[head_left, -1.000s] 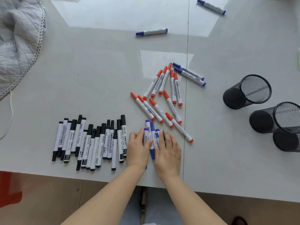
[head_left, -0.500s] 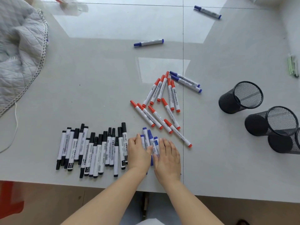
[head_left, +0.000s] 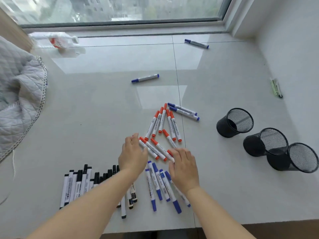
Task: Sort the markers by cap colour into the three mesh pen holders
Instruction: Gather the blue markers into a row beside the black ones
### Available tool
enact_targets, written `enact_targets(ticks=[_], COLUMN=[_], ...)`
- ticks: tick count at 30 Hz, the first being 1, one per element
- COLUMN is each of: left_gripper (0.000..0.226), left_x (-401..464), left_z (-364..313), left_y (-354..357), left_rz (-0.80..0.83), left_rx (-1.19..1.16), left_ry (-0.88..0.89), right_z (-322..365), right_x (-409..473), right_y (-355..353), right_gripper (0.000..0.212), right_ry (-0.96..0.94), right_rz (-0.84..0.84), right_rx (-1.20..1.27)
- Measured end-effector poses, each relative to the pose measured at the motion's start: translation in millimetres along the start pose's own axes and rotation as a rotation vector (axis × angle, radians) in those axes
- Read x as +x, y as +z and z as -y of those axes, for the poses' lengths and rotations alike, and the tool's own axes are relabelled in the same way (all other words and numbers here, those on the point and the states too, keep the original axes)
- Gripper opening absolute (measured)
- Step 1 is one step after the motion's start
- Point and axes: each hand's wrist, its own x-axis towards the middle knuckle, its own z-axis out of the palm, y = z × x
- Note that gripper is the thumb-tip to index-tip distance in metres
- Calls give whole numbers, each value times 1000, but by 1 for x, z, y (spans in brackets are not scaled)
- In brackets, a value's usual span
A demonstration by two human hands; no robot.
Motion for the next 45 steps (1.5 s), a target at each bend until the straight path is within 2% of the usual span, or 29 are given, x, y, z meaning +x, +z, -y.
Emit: enact_targets(ticks=[4, 7, 10, 16, 20, 28, 31, 33, 35, 37, 39, 42, 45], left_gripper=[53, 52, 53, 48, 46, 45, 42, 33, 26, 25, 26, 26, 26], left_x=[58, 99, 134, 195, 233, 284, 296, 301, 303, 307, 311, 322, 338], left_z=[-15, -27, -39, -64, -67, -75, -79, -80, -82, -86, -90, -102, -123], left_y=[-37, -56, -62, -53, -46, -22, -12, -5, 4, 14, 22, 32, 37], left_rz=[1, 2, 24, 60, -2, -88, -63, -118, -178, -201, -212, -265, -296], left_rx=[50, 103, 158, 201, 243, 316, 338, 286, 190, 112, 76, 66, 44], left_ry=[3, 0, -12, 22, 26, 177, 198, 191, 169, 139, 115, 122, 182], right_z=[-15, -26, -45, -91, -107, -118, -118, -117, -112, -108, -106, -124, -151], right_x=[67, 110, 144, 192, 220, 224, 225, 228, 232, 238, 250, 285, 331], right_y=[-36, -52, -53, -36, -22, -3, 3, 7, 6, 4, 4, -3, -26], right_gripper=[36, 32, 26, 29, 32, 41, 37, 32, 22, 31, 25, 16, 10], right_ry=[26, 51, 56, 101, 107, -66, -132, -103, -80, -85, -24, 173, 195], right_rz=[-138, -162, -99, 8, 64, 219, 269, 282, 214, 165, 189, 113, -74], right_rx=[-79, -113, -138, -178, -189, -170, -215, -207, -215, -240, -229, -33, 86])
